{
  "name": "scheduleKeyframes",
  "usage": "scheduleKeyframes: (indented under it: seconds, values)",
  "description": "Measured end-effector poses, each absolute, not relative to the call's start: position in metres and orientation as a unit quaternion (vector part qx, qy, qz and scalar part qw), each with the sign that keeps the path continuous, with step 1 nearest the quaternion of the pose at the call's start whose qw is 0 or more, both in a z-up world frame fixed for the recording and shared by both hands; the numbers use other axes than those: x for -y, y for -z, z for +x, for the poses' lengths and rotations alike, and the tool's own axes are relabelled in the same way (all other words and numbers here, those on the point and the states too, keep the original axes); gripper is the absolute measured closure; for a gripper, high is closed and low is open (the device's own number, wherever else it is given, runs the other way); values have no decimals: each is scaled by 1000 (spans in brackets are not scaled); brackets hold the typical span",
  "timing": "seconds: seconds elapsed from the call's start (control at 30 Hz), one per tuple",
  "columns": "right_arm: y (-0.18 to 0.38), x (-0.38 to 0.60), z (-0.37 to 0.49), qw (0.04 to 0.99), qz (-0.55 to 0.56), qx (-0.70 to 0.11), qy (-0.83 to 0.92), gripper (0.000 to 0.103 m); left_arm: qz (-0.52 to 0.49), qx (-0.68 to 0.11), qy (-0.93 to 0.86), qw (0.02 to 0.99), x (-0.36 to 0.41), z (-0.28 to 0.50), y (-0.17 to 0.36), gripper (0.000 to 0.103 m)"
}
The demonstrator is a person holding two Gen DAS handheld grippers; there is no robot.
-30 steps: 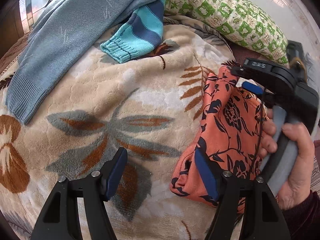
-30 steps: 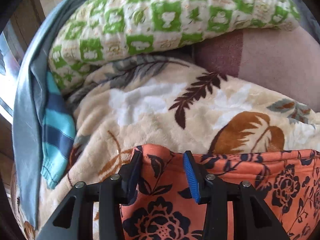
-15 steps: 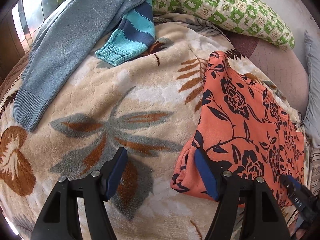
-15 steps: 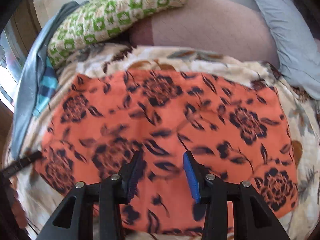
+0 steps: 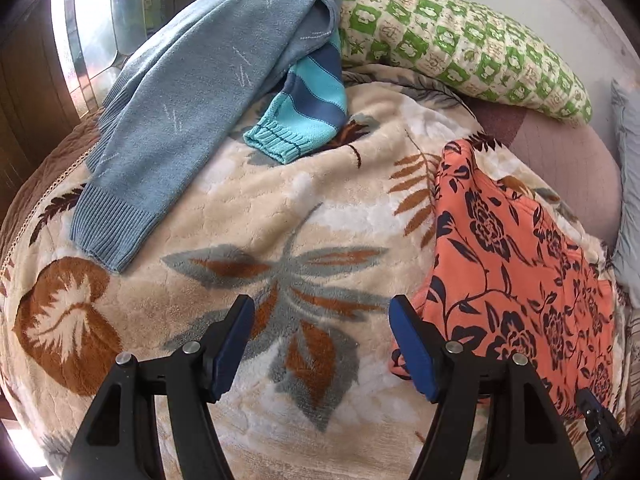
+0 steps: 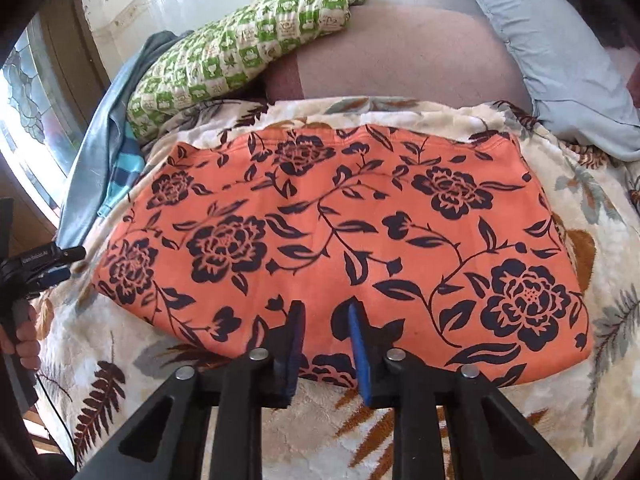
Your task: Fold small clothes
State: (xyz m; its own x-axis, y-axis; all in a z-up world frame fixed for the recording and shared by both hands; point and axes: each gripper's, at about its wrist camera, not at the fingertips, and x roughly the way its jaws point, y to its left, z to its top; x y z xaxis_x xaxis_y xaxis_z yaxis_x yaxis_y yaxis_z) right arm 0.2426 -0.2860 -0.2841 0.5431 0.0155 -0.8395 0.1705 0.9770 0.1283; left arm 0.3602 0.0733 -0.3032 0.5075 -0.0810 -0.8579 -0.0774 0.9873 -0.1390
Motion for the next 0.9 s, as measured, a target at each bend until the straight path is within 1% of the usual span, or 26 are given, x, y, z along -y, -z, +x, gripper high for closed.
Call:
scheduleKeyframes:
  seconds: [0.07, 0.13, 0.23, 0.27, 0.43, 0.57, 0.67, 0.83, 0.9]
  values:
    - [310, 295, 241, 864, 114, -488, 41, 80, -46, -511, -13, 858, -65, 365, 318, 32]
    - [315, 305, 227, 885, 139, -444, 20, 81, -19, -529, -36, 848, -60, 370, 334, 32]
    - [311, 311, 236, 868, 169, -466, 20, 81, -5, -513, -50, 857, -54, 365, 330, 32]
    - [306, 311, 239, 864, 175, -472, 14, 81, -17, -507, -48, 860, -55, 361, 326, 32]
    - [284, 311, 231, 867, 214, -448, -33, 81, -121, -499, -7, 858, -61, 323, 308, 32]
    - [271, 300, 226, 875, 179, -447, -50, 80, -202, -513, 30, 834, -47, 296, 310, 31]
    - [264, 306, 221, 874, 192, -442, -63, 79, -268, -519, 40, 811, -36, 298, 317, 31]
    - [262, 323, 215, 869, 195, -451, -61, 79, -339, -514, 40, 787, -23, 316, 334, 31]
    - [265, 331, 217, 859, 215, -459, -66, 79, -364, -506, 42, 781, -21, 321, 336, 32]
